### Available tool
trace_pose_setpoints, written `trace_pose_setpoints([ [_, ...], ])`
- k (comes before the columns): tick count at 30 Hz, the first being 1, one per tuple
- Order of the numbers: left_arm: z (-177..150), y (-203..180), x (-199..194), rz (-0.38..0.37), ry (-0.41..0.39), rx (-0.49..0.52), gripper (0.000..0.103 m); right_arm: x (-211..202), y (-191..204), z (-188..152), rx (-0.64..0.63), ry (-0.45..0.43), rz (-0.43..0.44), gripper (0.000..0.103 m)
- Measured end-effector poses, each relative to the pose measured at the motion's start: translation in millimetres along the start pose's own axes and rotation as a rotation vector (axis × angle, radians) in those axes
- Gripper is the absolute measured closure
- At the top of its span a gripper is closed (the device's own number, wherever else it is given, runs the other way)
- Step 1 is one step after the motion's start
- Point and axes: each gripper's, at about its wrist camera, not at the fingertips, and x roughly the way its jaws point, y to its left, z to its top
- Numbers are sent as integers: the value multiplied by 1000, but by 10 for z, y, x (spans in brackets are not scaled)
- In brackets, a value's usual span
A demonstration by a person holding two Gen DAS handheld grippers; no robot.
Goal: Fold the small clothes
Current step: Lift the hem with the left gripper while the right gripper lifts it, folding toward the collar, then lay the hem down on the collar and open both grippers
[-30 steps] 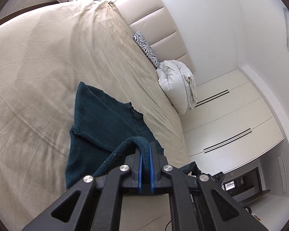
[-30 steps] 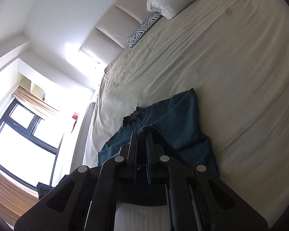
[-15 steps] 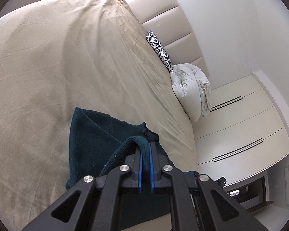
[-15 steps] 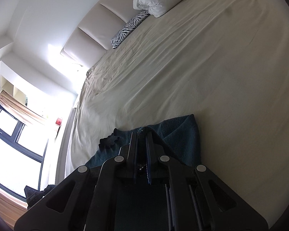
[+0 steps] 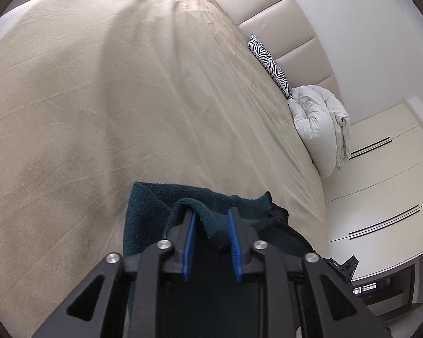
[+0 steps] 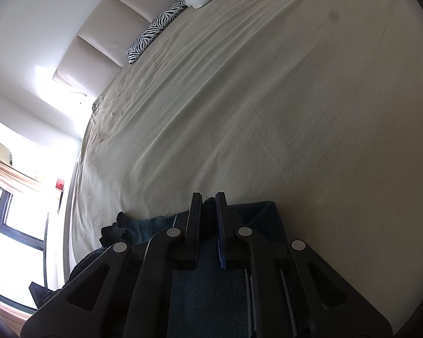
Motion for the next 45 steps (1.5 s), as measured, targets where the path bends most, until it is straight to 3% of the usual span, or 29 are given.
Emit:
trace_pose_setpoints([
  [3, 11, 30, -59, 11, -25, -18, 30, 36, -31, -34, -15, -17, -12, 83],
  [10, -104, -93, -335, -7, -70, 31, 30, -164, -113, -63, 8, -72, -35, 62],
  [12, -222, -144, -406, 5, -75, 72, 30, -271, -119, -101, 4, -73, -25, 61],
  [19, -763, -208, -576, 73, -78, 184, 31, -497, 127, -584, -260, 9, -97, 61],
  [25, -1068, -97, -650, 143, -74, 234, 41, -711, -41, -913, -264, 18, -117, 63],
  [29, -1185, -33, -673, 176, -73, 261, 50, -820, -113, -1027, -331, -2, -204, 63],
  [34, -1305, -27, -637, 199, -61, 293, 56, -883, -227, -1197, -360, 28, -220, 69],
  [39, -1351, -27, -592, 219, -55, 305, 69, -987, -159, -1287, -385, -9, -233, 86],
  [45, -1364, 1, -560, 243, -50, 310, 91, -1098, -118, -1368, -406, -18, -234, 96],
])
